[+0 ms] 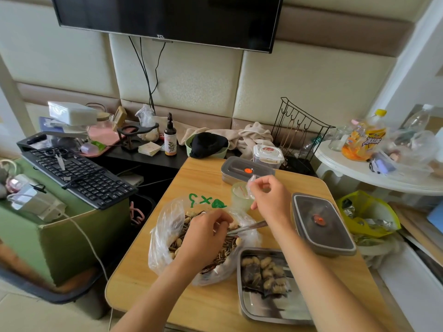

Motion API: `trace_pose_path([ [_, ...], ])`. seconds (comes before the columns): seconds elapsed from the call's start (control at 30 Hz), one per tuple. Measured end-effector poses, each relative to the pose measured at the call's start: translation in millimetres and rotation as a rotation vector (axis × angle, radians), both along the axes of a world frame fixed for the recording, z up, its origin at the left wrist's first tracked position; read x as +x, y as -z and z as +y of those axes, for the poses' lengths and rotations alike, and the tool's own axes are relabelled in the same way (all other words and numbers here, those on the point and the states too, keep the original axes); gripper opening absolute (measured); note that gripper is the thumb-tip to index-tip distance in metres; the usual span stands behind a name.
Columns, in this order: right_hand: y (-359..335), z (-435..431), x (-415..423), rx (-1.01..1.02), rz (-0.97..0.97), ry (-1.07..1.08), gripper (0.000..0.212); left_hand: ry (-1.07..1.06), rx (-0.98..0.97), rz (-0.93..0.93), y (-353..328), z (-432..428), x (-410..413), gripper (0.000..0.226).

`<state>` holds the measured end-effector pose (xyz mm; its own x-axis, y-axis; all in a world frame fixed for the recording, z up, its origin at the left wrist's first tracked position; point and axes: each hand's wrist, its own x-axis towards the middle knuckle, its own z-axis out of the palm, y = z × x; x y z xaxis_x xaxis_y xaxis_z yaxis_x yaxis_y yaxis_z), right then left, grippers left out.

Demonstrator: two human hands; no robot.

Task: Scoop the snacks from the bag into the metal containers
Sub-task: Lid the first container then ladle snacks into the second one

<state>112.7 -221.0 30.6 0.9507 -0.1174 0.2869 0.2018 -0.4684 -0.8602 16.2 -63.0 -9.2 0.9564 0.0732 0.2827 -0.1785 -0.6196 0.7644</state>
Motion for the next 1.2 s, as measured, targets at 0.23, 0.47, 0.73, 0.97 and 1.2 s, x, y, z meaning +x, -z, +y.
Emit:
trace_pose_path([
  [0.23, 14.2, 6.4, -45.9, 0.223, 0.297, -0.325, 0.012, -0.093, -0.377, 0.169, -14.2, 1.6, -5.4, 0.042],
  [0.47, 15.2, 2.0, -53.4, 0.049, 0.296, -0.437, 0.013, -0.023, -0.594, 0.299, -11.7, 15.6, -3.1, 0.013],
  [0.73, 26.6, -2.5, -53.7, -0.052, 0.160, -0.322, 0.011, -0.001, -0.620, 0.318, -15.0, 7.7, -7.3, 0.027],
  [0.97, 23.6, 1.7, -60.9, -0.053, 0.120, -0.427, 0.003, 0.053, -0.603, 0.303, -12.7, 3.5, -10.8, 0.028],
  [1.2, 25.3, -0.6, -61.5, -0.122, 0.122, -0.373, 0.005, -0.054, -0.561, 0.305, -8.7, 15.8, -12.8, 0.017],
])
